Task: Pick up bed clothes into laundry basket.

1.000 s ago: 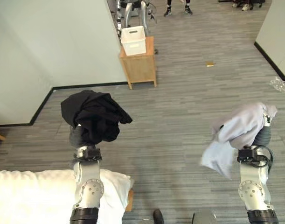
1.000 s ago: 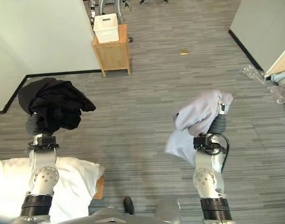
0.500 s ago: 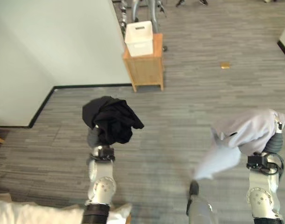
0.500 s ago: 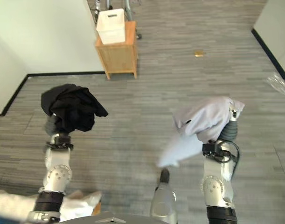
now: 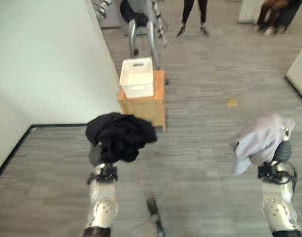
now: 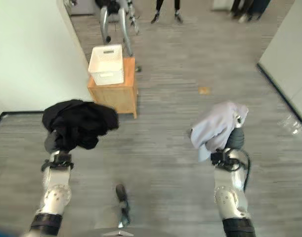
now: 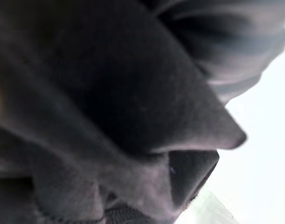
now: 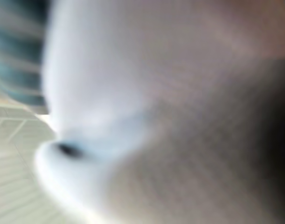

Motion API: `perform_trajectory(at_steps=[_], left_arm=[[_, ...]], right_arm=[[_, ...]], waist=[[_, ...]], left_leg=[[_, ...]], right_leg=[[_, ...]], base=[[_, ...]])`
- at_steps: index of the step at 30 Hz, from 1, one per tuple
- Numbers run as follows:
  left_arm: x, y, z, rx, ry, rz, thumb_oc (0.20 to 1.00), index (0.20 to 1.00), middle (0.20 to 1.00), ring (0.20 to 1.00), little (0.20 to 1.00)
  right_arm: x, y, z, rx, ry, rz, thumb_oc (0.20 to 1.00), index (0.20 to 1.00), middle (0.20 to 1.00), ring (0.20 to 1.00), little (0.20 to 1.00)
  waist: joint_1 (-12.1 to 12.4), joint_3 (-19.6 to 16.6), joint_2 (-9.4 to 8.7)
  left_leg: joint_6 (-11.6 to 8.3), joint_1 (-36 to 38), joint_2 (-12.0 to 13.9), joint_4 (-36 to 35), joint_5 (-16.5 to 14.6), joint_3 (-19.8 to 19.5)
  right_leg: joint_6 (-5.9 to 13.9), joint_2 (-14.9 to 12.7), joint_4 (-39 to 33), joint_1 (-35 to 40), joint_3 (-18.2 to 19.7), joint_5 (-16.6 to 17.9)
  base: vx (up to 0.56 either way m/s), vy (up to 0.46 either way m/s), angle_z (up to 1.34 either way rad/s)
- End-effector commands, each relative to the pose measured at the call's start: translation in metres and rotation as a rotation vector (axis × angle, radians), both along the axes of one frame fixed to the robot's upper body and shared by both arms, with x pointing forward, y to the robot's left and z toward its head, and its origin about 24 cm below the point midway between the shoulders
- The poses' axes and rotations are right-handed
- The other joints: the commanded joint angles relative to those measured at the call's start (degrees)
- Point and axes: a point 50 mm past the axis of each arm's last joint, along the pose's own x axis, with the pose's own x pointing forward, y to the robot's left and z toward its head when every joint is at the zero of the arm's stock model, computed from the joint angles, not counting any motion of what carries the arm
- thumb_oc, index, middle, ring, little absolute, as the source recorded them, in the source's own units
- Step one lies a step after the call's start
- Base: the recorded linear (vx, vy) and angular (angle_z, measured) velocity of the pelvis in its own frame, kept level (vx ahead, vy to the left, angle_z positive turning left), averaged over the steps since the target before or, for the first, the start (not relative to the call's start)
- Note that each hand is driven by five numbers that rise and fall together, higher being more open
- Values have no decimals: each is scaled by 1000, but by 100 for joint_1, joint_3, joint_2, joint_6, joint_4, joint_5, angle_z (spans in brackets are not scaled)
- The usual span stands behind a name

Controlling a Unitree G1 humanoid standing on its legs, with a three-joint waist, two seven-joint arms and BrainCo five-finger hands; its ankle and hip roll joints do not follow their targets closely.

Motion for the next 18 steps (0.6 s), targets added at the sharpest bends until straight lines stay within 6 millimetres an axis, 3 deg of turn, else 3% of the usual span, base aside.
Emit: perform_trajectory(at_steps=[1, 2, 3, 4, 5, 6, 7, 9, 10, 11, 12, 14, 18], left_arm=[[8, 10, 66, 199, -251, 27, 200, 200, 200, 200, 200], [10, 10, 71, 214, -259, 42, 200, 200, 200, 200, 200], [10, 11, 72, 215, -259, 43, 200, 200, 200, 200, 200], [11, 9, 74, 224, -267, 33, 200, 200, 200, 200, 200], [10, 8, 75, 239, -267, 28, 200, 200, 200, 200, 200], [11, 8, 73, 242, -253, 31, 200, 200, 200, 200, 200], [11, 8, 73, 242, -253, 31, 200, 200, 200, 200, 200], [14, 5, 75, 230, -265, 23, 200, 200, 200, 200, 200], [15, 5, 75, 230, -266, 23, 200, 200, 200, 200, 200], [15, 1, 74, 216, -267, 0, 200, 200, 200, 200, 200], [18, -4, 68, 195, -250, -23, 200, 200, 200, 200, 200], [21, -5, 67, 195, -246, -26, 200, 200, 200, 200, 200], [23, -8, 67, 223, -247, -34, 200, 200, 200, 200, 200]], right_arm=[[9, -3, 48, -81, -236, 12, 200, 200, 200, 200, 200], [7, 0, 45, -55, -234, 11, 200, 200, 200, 200, 200], [7, 0, 46, -54, -234, 11, 200, 200, 200, 200, 200], [8, 3, 45, -59, -232, 22, 200, 200, 200, 200, 200], [9, 3, 44, -68, -225, 18, 200, 200, 200, 200, 200], [8, 4, 44, -77, -221, 26, 200, 200, 200, 200, 200], [8, 4, 44, -77, -221, 26, 200, 200, 200, 200, 200], [7, 4, 49, -93, -239, 32, 200, 200, 200, 200, 200], [7, 4, 49, -94, -240, 32, 200, 200, 200, 200, 200], [6, 0, 50, -90, -240, 16, 200, 200, 200, 200, 200], [5, -4, 48, -88, -226, -11, 200, 200, 200, 200, 200], [2, -7, 49, -97, -232, -27, 200, 200, 200, 200, 200], [-2, -14, 56, -127, -261, -56, 200, 200, 200, 200, 200]], waist=[[303, -17, 235], [268, 52, 213], [287, 41, 176], [240, 112, 228], [198, 169, 286], [72, 240, 385], [59, 240, 381], [-39, 275, 460], [-62, 297, 486], [-143, 350, 514], [-243, 330, 470], [-369, 314, 429], [-454, 266, 349]], left_leg=[[-306, 696, 232, -755, 817, -21], [73, 912, -153, -551, 349, 4], [109, 899, -201, -545, 314, 39], [264, 1075, -352, -539, 183, -14], [374, 1225, -452, -569, 39, -33], [448, 1566, -587, -694, -86, -130], [449, 1574, -600, -707, -87, -141], [361, 1857, -670, -821, -196, -244], [387, 1824, -615, -816, -103, -174], [303, 1980, -671, -835, -243, -344], [159, 2164, -706, -786, -490, -538], [50, 2326, -736, -755, -661, -702], [-55, 2555, -724, -442, -858, -817]], right_leg=[[192, -19, 1669, -1132, 122, 960], [496, -453, 3034, -1725, 272, 2157], [531, -512, 3116, -1794, 331, 2135], [553, -607, 3580, -2021, 372, 2551], [563, -634, 3965, -2276, 419, 2566], [520, -736, 4141, -2848, 329, 2254], [522, -747, 4152, -2841, 319, 2236], [394, -845, 3389, -3151, -56, 1841], [274, -830, 3319, -3110, -208, 1896], [186, -774, 2467, -3125, -418, 1699], [186, -565, 1135, -3140, -292, 1656], [296, -447, 378, -3236, 175, 1798], [402, -491, 323, -3386, 272, 2154]], base=[[697, 381, -36], [454, 317, -7], [488, 358, 35], [343, 244, 50], [659, 356, 58], [469, 241, 50], [489, 166, 44], [335, 26, 63], [391, -61, 89], [530, -188, 105], [703, -209, 98], [508, -184, 63], [435, -163, 53]])
